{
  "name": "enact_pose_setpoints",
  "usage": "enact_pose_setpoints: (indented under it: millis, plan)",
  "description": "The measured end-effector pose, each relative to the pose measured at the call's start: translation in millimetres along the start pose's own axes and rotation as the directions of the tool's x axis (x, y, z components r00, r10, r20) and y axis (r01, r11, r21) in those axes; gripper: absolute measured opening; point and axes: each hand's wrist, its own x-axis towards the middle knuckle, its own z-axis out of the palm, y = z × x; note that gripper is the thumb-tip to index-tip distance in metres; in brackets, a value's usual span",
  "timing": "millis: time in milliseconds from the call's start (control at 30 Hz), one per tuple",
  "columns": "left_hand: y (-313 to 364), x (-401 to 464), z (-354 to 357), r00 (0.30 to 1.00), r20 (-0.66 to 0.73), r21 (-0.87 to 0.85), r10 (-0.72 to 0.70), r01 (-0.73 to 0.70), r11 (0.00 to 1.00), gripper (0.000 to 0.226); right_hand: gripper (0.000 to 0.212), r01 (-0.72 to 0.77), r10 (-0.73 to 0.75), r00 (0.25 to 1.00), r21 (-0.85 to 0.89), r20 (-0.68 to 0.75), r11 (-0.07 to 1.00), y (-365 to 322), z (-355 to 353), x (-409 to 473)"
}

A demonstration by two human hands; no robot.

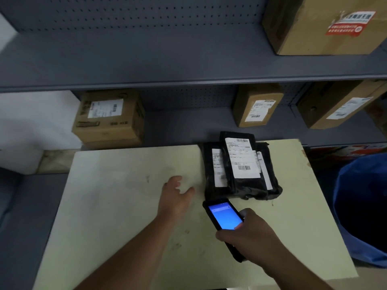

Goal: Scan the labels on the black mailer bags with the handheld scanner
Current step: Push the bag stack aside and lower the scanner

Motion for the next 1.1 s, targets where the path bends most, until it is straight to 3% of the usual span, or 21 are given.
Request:
enact_pose_setpoints:
  millis: [533, 1100]
  plan:
    - [-73, -9, -92, 0.999, -0.043, 0.132, -0.027, 0.033, 0.991, 0.052, 0.055, -0.026, 0.025, 0.999, -0.026, -0.033, 0.999, -23, 103, 17]
    - [-143, -47, -94, 0.998, 0.054, 0.242, -0.036, 0.022, 0.970, 0.055, 0.066, -0.145, 0.132, 0.980, -0.081, -0.150, 0.986, 21, 181, 35]
